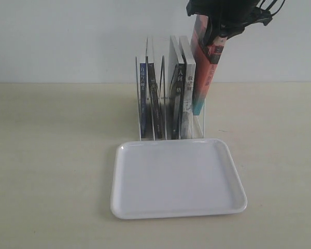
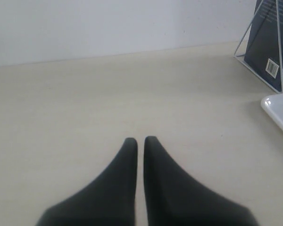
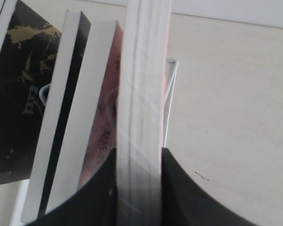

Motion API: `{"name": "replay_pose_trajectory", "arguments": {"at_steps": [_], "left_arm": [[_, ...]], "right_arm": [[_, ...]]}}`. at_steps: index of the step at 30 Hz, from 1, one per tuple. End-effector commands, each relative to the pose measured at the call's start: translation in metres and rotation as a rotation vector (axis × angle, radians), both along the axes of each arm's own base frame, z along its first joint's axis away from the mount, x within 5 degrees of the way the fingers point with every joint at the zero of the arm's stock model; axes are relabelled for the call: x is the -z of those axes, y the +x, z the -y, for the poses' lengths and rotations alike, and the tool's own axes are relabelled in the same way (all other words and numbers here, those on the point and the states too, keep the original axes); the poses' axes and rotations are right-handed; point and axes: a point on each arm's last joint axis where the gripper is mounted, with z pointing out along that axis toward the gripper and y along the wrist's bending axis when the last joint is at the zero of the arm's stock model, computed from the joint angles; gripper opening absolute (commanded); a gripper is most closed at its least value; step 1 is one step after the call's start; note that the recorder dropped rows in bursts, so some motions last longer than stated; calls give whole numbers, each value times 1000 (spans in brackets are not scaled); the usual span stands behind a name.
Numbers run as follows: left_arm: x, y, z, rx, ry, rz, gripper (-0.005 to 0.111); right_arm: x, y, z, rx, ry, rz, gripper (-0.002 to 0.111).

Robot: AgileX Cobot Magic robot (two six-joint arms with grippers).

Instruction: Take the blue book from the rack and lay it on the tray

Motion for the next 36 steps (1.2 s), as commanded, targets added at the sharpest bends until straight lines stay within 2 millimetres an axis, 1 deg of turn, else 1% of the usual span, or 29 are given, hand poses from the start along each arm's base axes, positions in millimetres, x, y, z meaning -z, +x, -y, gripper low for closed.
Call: {"name": "replay_pose_trajectory", "arguments": {"at_steps": [1, 36], "left_arm": [[-2, 0, 0, -1, 1, 19, 5], [-2, 0, 0, -1, 1, 19, 5]], "right_arm": [[-18, -2, 3, 11, 10, 73, 0], [-17, -2, 4, 19, -4, 76, 0]]}}
